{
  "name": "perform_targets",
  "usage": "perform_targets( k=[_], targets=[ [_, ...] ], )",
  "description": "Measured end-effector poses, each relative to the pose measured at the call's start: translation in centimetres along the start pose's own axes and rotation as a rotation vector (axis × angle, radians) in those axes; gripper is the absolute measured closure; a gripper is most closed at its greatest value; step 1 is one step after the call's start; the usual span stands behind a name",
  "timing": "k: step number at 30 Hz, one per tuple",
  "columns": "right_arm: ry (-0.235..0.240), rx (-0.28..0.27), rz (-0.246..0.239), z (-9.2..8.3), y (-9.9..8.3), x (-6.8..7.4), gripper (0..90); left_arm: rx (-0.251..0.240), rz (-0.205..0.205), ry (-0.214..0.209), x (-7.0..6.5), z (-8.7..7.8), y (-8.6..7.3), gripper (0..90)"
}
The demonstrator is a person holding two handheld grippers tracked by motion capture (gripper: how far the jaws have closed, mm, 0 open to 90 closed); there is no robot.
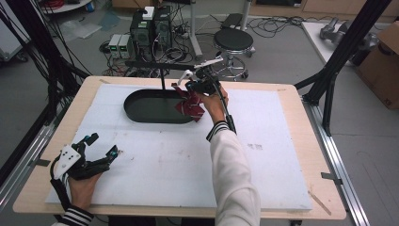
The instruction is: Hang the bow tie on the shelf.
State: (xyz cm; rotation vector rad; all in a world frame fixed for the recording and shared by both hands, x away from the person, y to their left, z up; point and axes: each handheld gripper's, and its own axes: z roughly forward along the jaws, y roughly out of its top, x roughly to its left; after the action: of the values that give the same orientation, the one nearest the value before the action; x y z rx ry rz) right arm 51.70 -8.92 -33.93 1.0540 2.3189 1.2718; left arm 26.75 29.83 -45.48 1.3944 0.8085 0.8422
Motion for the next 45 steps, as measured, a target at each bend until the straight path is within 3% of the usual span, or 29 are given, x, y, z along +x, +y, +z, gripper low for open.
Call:
perform_targets(
  k=[6,12,14,17,20,24,28,29,33,34,38,40,45],
  targets=[
    [0.002,-0.005,0.017,-0.1,-0.1,-0.2,81.8,0.008,-0.001,-0.003,0.1,0.0,0.0,14.1],
    [0.03,-0.001,0.013,-0.6,-0.1,-0.3,71.3,0.008,-0.001,-0.003,0.0,0.0,0.0,14.1],
    [0.046,-0.006,0.001,-0.8,0.0,-0.2,60.9,0.009,-0.001,-0.003,0.0,0.0,0.0,14.1],
    [0.105,-0.023,-0.002,-1.1,-0.1,-0.3,36.3,0.009,0.001,-0.003,0.0,0.1,0.0,14.1],
    [0.12,0.001,-0.027,-1.5,-0.1,-0.2,14.2,0.008,0.0,-0.001,0.0,0.1,0.0,14.1],
    [0.151,0.004,-0.032,-2.6,-0.3,-0.2,10.4,0.014,-0.001,-0.004,0.1,0.1,0.0,14.1],
    [0.141,-0.073,-0.038,-5.5,-1.4,-0.2,9.8,0.013,-0.004,-0.004,0.1,0.1,0.0,14.1],
    [0.141,-0.073,-0.038,-5.5,-1.4,-0.2,9.8,0.013,-0.002,-0.005,0.1,0.1,0.0,14.1],
    [0.117,-0.13,-0.034,-8.6,-3.1,-0.2,9.8,0.017,-0.002,-0.006,0.1,0.1,0.1,14.1],
    [0.105,-0.166,-0.046,-9.5,-3.7,-0.1,9.8,0.017,-0.001,-0.006,0.1,0.1,0.1,14.1],
    [0.077,-0.247,-0.045,-13.5,-6.5,0.3,9.8,0.01,-0.001,-0.003,0.0,0.1,0.0,14.1],
    [0.038,-0.303,-0.051,-15.5,-8.4,0.8,9.8,0.006,-0.001,-0.002,0.0,0.0,0.0,14.1],
    [-0.02,-0.414,-0.036,-19.1,-13.2,1.6,9.8,0.01,0.01,0.001,0.0,0.1,0.0,14.1]
  ],
)
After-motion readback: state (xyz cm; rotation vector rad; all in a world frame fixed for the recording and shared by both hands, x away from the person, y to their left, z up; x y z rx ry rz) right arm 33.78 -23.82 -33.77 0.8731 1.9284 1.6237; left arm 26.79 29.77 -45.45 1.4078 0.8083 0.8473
